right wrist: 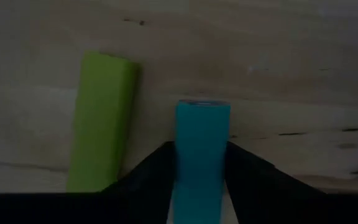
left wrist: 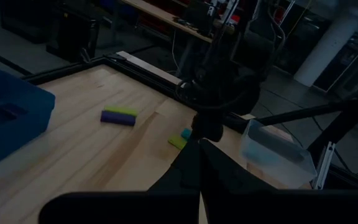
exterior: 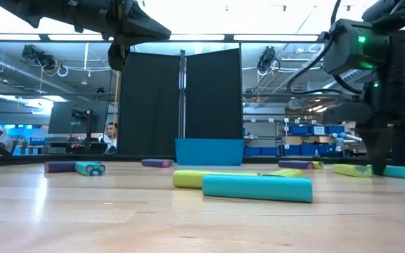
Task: Sort blocks
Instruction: Put the sky blue block into the white bin
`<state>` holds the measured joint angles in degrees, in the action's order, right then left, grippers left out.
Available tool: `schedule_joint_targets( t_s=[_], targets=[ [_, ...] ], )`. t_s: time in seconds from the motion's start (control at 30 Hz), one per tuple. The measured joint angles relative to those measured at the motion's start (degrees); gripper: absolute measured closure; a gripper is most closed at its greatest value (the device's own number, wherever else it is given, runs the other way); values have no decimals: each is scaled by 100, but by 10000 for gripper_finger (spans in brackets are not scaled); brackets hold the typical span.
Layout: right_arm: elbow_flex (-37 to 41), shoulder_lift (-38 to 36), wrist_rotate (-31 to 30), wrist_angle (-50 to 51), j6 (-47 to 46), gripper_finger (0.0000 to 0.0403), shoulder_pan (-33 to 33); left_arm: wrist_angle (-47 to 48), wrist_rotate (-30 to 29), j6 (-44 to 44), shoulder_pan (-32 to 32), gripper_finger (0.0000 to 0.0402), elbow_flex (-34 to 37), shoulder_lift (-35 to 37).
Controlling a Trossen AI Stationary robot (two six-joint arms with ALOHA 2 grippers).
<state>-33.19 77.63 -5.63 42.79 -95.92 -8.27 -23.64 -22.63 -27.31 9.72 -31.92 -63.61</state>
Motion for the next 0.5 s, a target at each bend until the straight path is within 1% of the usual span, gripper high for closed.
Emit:
schedule_joint_targets(
  t_s=[0.07, 0.2, 0.3, 0.4, 0.5],
  targets=[
    [-4, -8, 33, 38, 263, 290, 54, 0, -2, 0, 0, 398, 0, 0],
    [-26, -16, 128, 108, 925, 290, 132, 0, -2, 4, 1, 398, 0, 0],
    [-132, -62, 249, 352, 1645, 290, 216, -1, -2, 9, 1, 398, 0, 0],
    [-444, -240, 389, 731, 2424, 290, 296, 0, -2, 11, 1, 398, 0, 0],
    [-925, -411, 429, 1386, 3203, 290, 264, 26, -2, 13, 0, 398, 0, 0]
  ],
)
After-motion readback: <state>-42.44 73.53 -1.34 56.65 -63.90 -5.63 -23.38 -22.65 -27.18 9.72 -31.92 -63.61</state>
